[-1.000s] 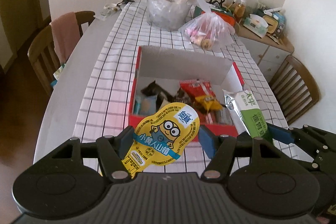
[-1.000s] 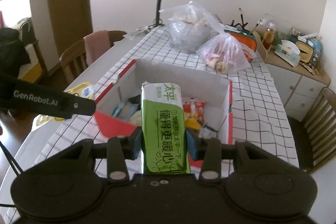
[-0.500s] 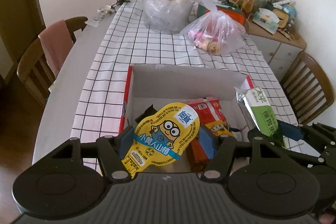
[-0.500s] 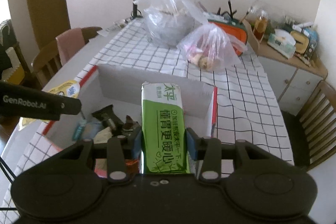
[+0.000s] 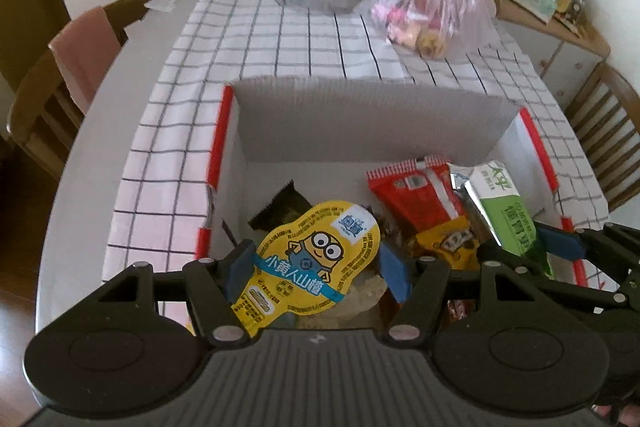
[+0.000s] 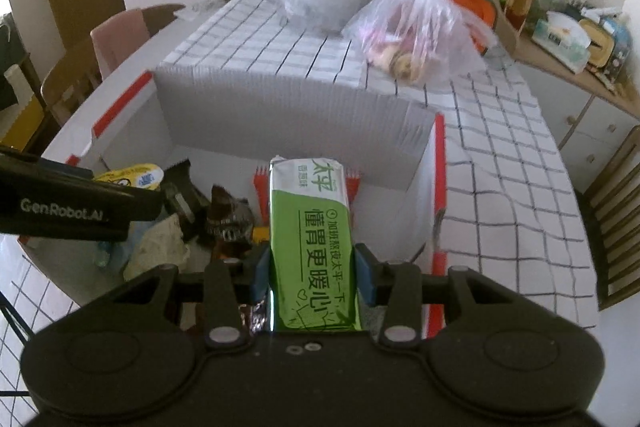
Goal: Organize snacks
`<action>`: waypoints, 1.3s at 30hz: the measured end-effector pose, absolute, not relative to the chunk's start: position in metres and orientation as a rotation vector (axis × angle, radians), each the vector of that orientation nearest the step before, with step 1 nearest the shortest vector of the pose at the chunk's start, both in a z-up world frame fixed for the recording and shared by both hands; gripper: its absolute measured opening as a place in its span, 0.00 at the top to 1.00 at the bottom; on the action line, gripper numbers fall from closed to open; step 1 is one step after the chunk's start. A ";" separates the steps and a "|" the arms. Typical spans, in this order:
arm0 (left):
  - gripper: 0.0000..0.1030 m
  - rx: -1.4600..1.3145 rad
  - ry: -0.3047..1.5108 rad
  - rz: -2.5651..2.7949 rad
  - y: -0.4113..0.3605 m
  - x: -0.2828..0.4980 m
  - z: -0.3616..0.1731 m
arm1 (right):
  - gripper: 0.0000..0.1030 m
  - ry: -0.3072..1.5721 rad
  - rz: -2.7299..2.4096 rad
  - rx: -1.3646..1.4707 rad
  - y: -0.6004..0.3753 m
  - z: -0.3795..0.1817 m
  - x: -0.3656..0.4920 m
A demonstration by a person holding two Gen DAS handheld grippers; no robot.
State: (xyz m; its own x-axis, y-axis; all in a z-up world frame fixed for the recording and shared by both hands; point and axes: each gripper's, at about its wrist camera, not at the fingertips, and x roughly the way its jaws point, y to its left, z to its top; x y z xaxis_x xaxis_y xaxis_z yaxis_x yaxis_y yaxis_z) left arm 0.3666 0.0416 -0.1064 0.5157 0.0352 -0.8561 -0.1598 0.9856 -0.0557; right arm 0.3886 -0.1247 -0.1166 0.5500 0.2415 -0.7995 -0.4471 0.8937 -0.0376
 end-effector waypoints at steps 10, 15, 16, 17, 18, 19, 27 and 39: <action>0.38 -0.112 1.075 0.099 0.036 0.372 -0.131 | 0.60 0.930 0.417 -0.234 -0.126 -0.129 0.388; 0.37 -0.100 1.080 0.101 0.035 0.372 -0.136 | 0.56 0.927 0.419 -0.234 -0.126 -0.129 0.387; 0.37 -0.099 1.080 0.100 0.035 0.371 -0.136 | 0.53 0.925 0.420 -0.231 -0.126 -0.129 0.387; 0.37 -0.103 1.079 0.099 0.036 0.370 -0.136 | 0.50 0.921 0.418 -0.228 -0.127 -0.128 0.386; 0.37 -0.108 1.079 0.098 0.036 0.369 -0.135 | 0.50 0.915 0.418 -0.225 -0.128 -0.126 0.386; 0.36 -0.114 1.078 0.097 0.036 0.367 -0.134 | 0.48 0.912 0.420 -0.220 -0.129 -0.125 0.386; 0.34 -0.108 1.014 0.100 0.034 0.350 -0.113 | 0.39 0.860 0.429 -0.178 -0.136 -0.103 0.372; 0.29 -0.124 0.905 0.090 0.035 0.309 -0.067 | 0.20 0.732 0.460 -0.134 -0.149 -0.053 0.326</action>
State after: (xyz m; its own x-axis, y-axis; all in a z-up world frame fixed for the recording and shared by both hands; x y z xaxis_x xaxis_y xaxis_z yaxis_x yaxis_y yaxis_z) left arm 0.3088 0.0351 -0.0667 0.6145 0.0255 -0.7885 -0.1302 0.9891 -0.0695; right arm 0.3259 -0.1486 -0.0528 0.6495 0.3574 -0.6711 -0.4492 0.8925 0.0405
